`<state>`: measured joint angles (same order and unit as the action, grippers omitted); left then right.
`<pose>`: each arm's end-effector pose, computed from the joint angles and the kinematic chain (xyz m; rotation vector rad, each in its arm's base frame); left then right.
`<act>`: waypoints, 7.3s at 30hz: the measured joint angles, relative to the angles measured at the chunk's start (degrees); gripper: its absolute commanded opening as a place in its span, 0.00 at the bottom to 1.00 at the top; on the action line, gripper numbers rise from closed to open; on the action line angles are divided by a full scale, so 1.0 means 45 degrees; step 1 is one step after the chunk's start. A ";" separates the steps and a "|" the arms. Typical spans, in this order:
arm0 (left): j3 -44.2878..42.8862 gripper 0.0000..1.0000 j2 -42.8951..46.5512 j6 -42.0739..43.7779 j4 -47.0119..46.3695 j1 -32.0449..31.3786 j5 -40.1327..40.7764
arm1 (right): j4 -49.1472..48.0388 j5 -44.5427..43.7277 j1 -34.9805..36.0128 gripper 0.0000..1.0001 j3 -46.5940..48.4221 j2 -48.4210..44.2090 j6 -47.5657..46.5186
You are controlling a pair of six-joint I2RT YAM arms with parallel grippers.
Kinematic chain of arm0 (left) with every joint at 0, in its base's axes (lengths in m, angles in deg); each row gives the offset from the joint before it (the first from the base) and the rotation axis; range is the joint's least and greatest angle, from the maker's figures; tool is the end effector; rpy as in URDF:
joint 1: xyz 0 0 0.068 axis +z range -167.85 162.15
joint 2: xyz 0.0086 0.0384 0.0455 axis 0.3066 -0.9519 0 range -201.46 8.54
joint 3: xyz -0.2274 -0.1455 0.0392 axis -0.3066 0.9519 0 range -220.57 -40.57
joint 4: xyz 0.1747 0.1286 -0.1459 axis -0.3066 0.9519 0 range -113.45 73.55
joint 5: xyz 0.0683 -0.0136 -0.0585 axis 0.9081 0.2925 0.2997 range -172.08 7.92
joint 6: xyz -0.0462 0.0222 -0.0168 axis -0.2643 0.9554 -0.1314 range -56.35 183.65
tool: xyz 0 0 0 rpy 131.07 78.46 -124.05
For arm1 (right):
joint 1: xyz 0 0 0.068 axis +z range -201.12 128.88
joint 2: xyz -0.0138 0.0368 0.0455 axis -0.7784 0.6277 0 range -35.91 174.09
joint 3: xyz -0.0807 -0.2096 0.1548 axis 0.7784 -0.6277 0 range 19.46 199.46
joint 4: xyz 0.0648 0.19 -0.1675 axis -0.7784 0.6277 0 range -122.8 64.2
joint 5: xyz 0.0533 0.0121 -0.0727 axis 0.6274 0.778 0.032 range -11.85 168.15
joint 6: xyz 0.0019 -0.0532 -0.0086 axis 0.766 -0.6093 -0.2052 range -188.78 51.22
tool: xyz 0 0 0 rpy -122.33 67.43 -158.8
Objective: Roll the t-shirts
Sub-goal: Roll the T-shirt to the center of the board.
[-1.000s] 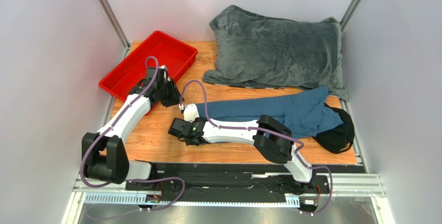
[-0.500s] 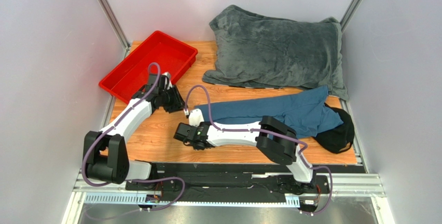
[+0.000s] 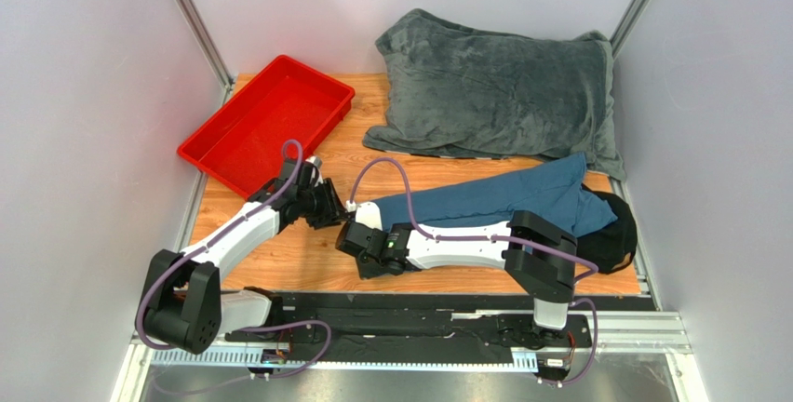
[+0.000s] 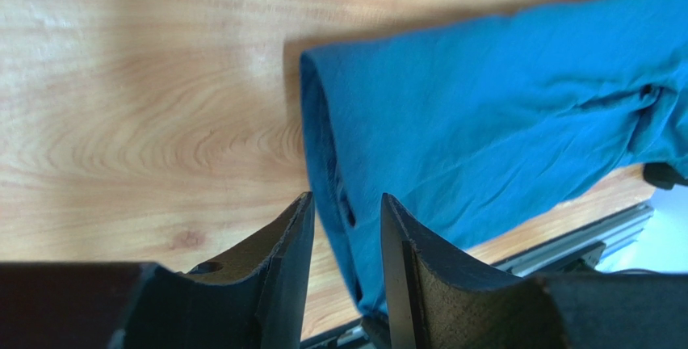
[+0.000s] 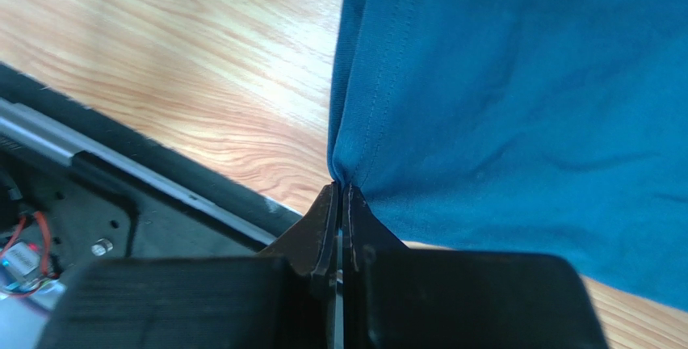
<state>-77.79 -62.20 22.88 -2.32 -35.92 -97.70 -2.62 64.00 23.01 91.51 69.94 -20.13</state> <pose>0.2185 -0.0812 0.1891 -0.4067 2.6119 -0.7290 0.1114 0.3600 0.1835 -0.5171 2.6359 0.3851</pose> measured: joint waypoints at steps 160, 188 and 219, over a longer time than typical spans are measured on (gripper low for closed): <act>-0.2720 0.51 -0.2021 0.0709 0.0937 0.0160 0.1695 | -0.1336 0.1729 -0.6329 0.25 -0.2866 -0.3934 -0.1967; -0.1613 0.40 -0.3784 0.0753 -0.0520 0.0175 0.0379 | 0.4357 -0.2637 0.1326 0.36 0.4478 0.3356 -0.1112; -0.1574 0.40 -0.3852 0.0233 -0.0661 0.0010 0.1341 | 0.3920 -0.1957 0.1263 0.14 0.4624 0.3385 -0.1783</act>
<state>-84.87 -79.54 23.93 -5.30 -35.87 -91.67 15.02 55.19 28.69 112.32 85.17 -28.15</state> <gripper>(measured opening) 0.407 0.205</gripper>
